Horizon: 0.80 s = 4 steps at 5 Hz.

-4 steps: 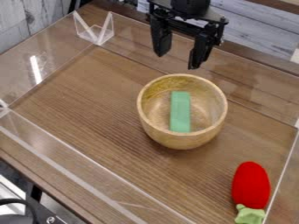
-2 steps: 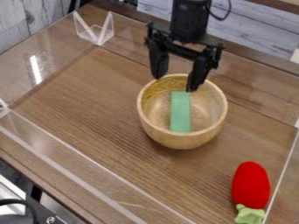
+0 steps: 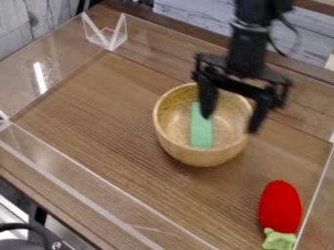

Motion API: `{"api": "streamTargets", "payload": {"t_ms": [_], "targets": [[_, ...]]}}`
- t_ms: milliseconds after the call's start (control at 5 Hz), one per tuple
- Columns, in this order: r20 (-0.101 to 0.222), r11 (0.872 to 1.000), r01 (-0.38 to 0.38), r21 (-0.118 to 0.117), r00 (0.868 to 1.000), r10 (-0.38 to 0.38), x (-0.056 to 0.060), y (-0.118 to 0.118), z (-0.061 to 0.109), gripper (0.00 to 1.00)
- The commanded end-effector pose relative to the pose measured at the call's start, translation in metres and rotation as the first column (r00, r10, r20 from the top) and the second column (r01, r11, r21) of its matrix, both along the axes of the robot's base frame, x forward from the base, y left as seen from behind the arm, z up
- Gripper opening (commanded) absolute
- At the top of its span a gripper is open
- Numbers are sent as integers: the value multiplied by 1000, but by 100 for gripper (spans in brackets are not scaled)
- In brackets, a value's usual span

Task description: Move the red object to the left side of the table

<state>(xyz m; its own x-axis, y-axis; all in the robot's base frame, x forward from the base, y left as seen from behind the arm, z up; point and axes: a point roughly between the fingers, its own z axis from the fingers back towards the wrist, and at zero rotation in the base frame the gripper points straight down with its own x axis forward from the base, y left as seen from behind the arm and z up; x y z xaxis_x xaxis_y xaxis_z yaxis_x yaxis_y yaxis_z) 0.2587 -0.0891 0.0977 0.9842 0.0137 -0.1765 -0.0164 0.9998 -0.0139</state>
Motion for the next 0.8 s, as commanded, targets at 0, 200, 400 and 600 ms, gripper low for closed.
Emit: {"api": "streamTargets", "payload": {"t_ms": [0, 200, 400, 600], "targets": [[51, 1000, 5, -30, 999, -4, -5, -38, 10, 100], [46, 999, -9, -47, 999, 11, -12, -63, -5, 100], [29, 998, -39, -58, 999, 40, -17, -66, -23, 100], [21, 994, -91, -61, 996, 92, -20, -66, -38, 100]]}}
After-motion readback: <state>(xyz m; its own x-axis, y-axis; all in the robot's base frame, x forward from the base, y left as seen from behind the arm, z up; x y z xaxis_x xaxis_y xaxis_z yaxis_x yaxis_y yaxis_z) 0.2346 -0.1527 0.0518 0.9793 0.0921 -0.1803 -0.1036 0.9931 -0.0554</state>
